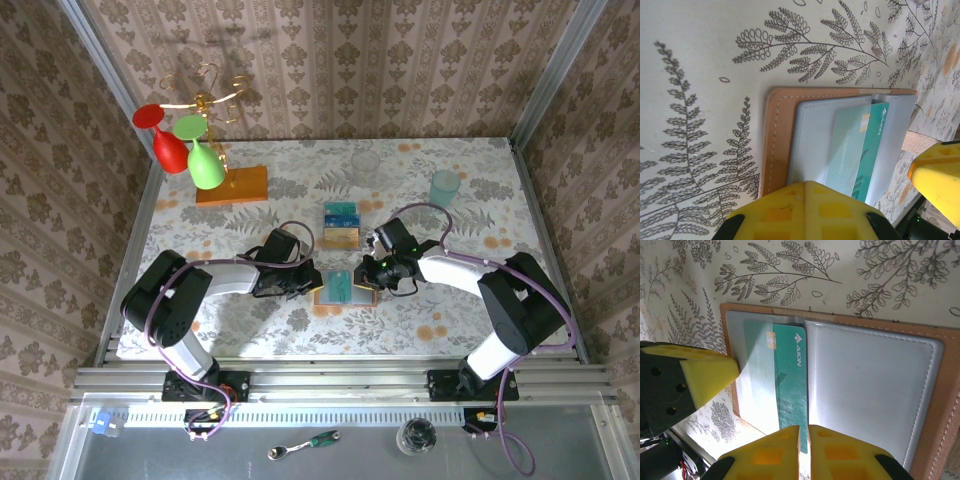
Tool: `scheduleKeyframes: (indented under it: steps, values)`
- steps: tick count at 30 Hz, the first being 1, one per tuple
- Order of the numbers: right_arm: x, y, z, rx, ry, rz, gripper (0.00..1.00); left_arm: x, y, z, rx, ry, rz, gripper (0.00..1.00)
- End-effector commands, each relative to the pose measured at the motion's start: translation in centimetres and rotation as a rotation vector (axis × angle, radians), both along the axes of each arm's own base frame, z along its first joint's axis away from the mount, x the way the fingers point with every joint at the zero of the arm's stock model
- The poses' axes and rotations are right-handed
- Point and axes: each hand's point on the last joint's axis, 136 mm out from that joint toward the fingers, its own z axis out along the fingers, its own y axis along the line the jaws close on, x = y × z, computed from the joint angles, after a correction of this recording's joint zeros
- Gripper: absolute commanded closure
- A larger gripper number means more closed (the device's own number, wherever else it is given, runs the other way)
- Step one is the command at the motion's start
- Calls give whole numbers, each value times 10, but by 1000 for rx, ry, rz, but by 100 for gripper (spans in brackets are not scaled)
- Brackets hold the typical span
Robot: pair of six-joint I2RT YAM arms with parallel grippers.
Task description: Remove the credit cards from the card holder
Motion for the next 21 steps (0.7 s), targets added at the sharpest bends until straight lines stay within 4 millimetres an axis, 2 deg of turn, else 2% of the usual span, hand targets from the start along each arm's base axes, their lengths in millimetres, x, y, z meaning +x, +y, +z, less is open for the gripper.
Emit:
scheduleKeyframes:
  steps: [1,7,12,15,21]
  values:
    - [1,8,2,25,16,25,84,-5,2,-3,18,17,-10,100]
    - [5,14,-1,45,24,32,82,2,-7,21,-11,-23,-22,98]
    - [7,17,-6,55,33,34,81,2,-19,31,-23,-34,-54,98]
    - [8,18,-7,64,33,34,81,-1,-24,26,-19,-23,-71,99]
    - [9,19,-11,59,40,35,80,-7,-17,6,22,13,-67,100]
